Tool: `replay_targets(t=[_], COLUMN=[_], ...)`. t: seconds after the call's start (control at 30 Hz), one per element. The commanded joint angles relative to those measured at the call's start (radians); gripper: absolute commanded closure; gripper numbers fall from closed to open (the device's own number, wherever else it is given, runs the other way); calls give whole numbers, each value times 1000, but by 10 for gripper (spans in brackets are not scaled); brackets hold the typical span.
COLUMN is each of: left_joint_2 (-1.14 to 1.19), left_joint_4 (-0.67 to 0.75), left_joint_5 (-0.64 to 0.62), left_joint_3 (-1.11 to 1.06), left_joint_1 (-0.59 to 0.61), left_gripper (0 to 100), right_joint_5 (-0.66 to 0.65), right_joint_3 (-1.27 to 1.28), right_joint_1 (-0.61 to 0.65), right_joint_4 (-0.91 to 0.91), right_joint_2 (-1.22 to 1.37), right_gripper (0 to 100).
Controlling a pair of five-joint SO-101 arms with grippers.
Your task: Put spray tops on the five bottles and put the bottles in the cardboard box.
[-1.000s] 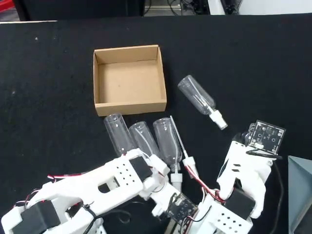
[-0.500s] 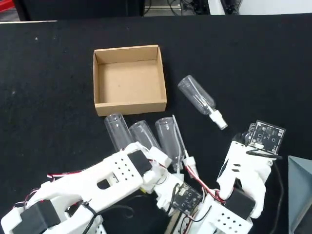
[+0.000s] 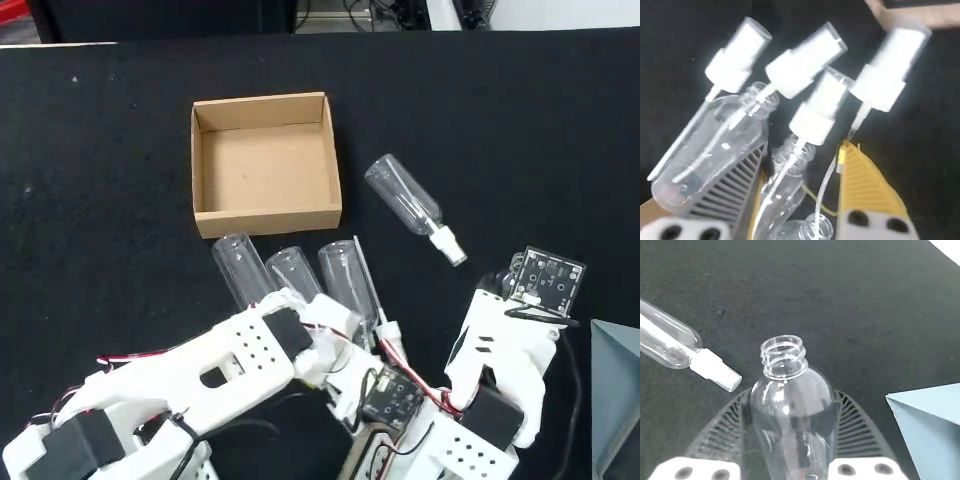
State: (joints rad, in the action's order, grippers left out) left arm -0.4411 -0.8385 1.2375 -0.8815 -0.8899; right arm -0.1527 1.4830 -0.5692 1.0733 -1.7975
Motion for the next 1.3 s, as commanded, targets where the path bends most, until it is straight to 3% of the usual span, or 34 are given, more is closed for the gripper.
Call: replay_targets(t=[0.0,0.3,0.53,1.0,1.27], left_joint_2=[11,91,153,157,155], left_joint_4=[48,57,232,77,12], left_joint_5=[-18,-20,-60,-54,-61], left_joint_3=[50,56,5,-18,-16], left_joint_1=[8,8,15,22,104], left_gripper=[791,792,861,866,866], right_joint_5=[0,0,0,0,0], right_joint_3=[-56,-56,-54,-54,-54], right_joint_1=[-23,-21,-21,-25,-25], right_joint_4=[5,5,5,6,8], right_joint_2=[-96,-96,-94,-94,-94], right_gripper=[930,930,930,930,930])
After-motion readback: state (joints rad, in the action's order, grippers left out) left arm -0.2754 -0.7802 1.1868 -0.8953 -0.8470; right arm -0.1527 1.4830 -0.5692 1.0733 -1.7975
